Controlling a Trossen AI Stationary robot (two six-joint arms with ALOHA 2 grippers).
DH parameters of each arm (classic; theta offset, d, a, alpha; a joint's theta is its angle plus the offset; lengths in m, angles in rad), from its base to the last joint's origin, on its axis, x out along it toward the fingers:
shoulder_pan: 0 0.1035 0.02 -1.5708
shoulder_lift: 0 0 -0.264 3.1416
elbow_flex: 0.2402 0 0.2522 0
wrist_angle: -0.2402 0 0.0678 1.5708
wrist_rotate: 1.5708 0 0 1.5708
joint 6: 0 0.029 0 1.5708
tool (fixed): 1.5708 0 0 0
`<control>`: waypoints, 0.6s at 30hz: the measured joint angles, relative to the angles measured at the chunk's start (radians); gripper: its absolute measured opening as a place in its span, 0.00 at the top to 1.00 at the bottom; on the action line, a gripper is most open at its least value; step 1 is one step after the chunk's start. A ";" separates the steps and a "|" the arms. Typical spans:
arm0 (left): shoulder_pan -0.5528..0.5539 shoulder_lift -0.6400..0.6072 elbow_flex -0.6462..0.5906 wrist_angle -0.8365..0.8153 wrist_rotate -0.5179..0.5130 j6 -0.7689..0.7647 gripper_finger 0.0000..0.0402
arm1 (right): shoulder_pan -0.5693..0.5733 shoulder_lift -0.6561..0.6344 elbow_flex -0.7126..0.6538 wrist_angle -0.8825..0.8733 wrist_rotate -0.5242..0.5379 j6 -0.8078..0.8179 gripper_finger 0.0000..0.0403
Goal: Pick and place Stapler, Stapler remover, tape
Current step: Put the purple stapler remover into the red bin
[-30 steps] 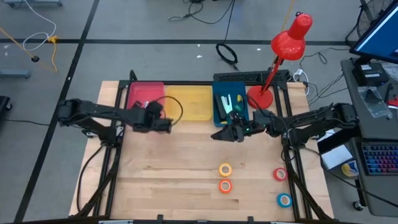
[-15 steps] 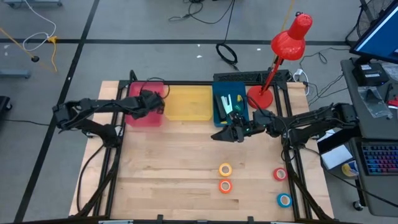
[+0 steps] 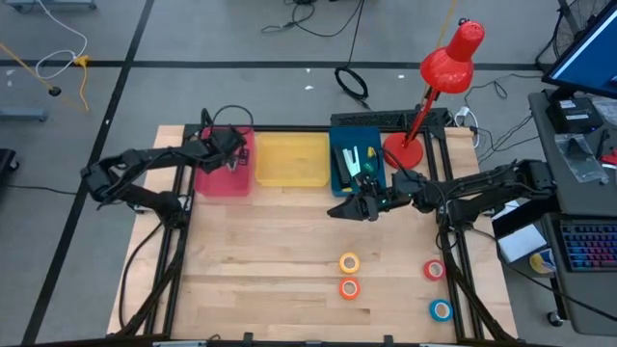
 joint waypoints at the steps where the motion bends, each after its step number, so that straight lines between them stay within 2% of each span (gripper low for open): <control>1: 0.015 0.000 0.000 -0.001 0.003 0.004 0.91 | 0.000 0.000 0.000 0.000 0.000 -0.001 0.59; 6: 0.072 0.001 0.000 -0.001 0.005 0.028 0.91 | 0.000 0.000 0.000 0.000 0.001 -0.019 0.59; 11: 0.121 0.033 0.000 -0.004 0.039 0.086 0.87 | 0.000 0.000 0.000 0.000 0.002 -0.027 0.60; 18: 0.148 0.058 0.000 0.001 0.059 0.088 0.85 | 0.000 0.000 0.000 0.000 0.003 -0.029 0.59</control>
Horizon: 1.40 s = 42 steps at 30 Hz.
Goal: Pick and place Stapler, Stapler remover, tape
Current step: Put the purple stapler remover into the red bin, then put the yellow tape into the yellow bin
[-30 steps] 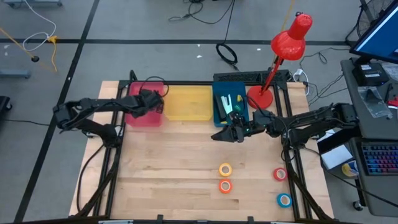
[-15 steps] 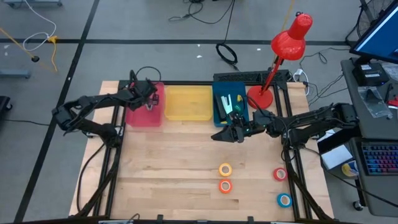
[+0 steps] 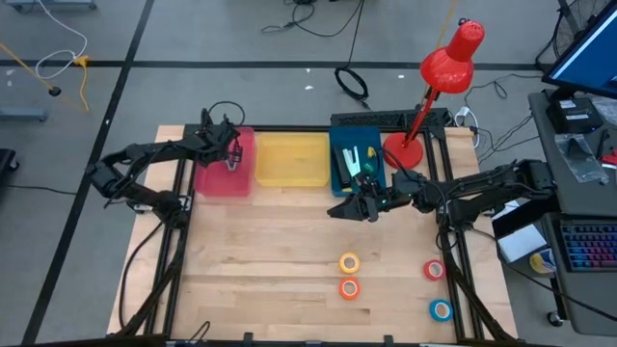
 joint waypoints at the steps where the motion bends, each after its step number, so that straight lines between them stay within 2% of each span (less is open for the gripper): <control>1: 0.000 0.000 0.000 0.001 0.000 0.001 0.85 | 0.000 0.000 0.000 0.000 0.000 0.000 0.59; 7: 0.000 0.000 0.000 0.017 0.000 0.051 0.81 | 0.000 0.000 0.000 0.000 0.000 0.000 0.60; 19: 0.000 -0.002 0.000 0.016 -0.004 0.109 0.42 | 0.000 0.000 0.000 0.000 0.026 0.001 0.60; 26: 0.000 -0.004 0.000 0.016 0.005 0.095 0.33 | 0.000 0.000 0.000 0.000 0.025 0.001 0.61; 31: -0.011 -0.048 0.007 0.009 0.137 0.055 0.33 | 0.000 0.000 0.000 0.000 0.023 0.001 0.61; 35: -0.066 -0.148 0.023 0.011 0.278 0.044 0.32 | 0.000 0.000 0.000 0.000 0.011 -0.007 0.60; 42: -0.293 -0.396 0.031 0.035 0.433 0.003 0.32 | 0.001 0.000 -0.001 -0.010 -0.231 -0.109 0.61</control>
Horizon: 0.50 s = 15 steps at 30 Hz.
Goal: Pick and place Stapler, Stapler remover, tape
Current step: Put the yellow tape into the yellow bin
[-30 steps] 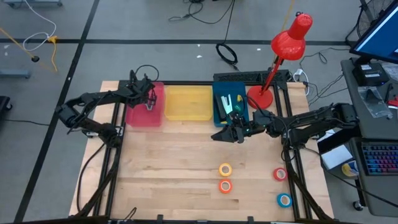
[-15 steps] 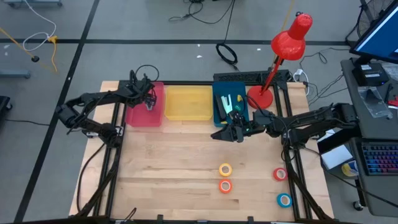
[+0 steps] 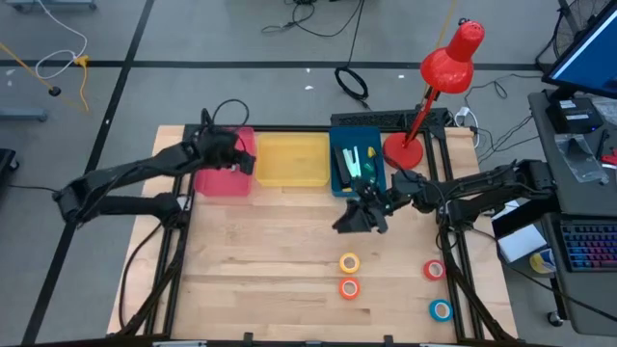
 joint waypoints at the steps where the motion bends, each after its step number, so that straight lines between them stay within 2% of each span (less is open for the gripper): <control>1: -0.038 -0.029 0.000 0.005 0.017 -0.005 0.32 | 0.000 0.000 0.000 0.000 -0.026 -0.005 0.61; 5: -0.189 -0.112 0.000 0.027 0.038 -0.046 0.32 | 0.005 0.000 0.000 -0.012 -0.105 -0.003 0.61; 8: -0.305 -0.137 0.000 0.037 0.021 -0.070 0.32 | 0.024 0.000 0.000 -0.103 -0.144 -0.028 0.61; 11: -0.418 -0.138 0.000 0.037 -0.034 -0.112 0.32 | 0.068 0.000 0.000 -0.280 -0.165 -0.126 0.62; 15: -0.562 -0.119 0.000 0.067 -0.163 -0.174 0.32 | 0.136 0.000 0.000 -0.504 -0.166 -0.275 0.62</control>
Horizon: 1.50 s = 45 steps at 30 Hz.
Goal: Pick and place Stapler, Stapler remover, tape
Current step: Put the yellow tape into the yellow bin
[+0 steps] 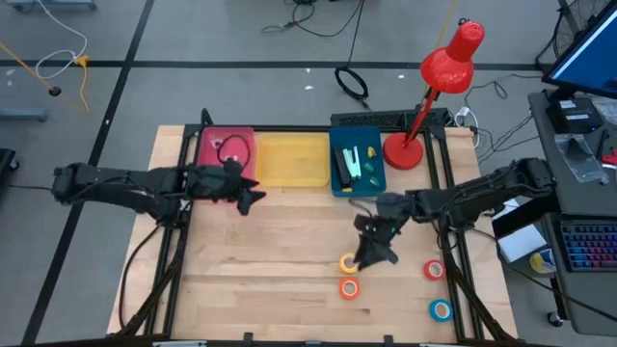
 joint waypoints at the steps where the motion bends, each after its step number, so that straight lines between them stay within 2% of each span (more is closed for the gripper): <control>1: -0.032 0.006 0.000 0.018 -0.032 -0.001 0.32 | 0.016 0.000 0.000 -0.045 0.000 -0.042 0.62; 8: -0.181 0.067 0.000 0.126 -0.171 -0.001 0.32 | 0.077 0.000 0.000 -0.182 0.057 -0.154 0.62; 18: -0.280 0.199 0.000 0.236 -0.227 -0.024 0.32 | 0.086 0.001 0.000 -0.281 0.221 -0.228 0.62; 23: -0.299 0.229 0.000 0.237 -0.228 -0.053 0.33 | 0.086 0.009 0.002 -0.280 0.320 -0.267 0.62; 28: -0.307 0.230 -0.001 0.232 -0.228 -0.047 0.32 | 0.086 0.093 0.044 -0.291 0.338 -0.291 0.62; 33: -0.307 0.230 -0.001 0.229 -0.234 -0.023 0.32 | 0.085 0.225 0.159 -0.449 0.350 -0.374 0.62; 37: -0.306 0.230 -0.001 0.222 -0.235 -0.018 0.33 | 0.084 0.303 0.241 -0.592 0.419 -0.430 0.62; 45: -0.306 0.230 -0.001 0.192 -0.234 -0.013 0.33 | 0.071 0.340 0.280 -0.591 0.458 -0.458 0.62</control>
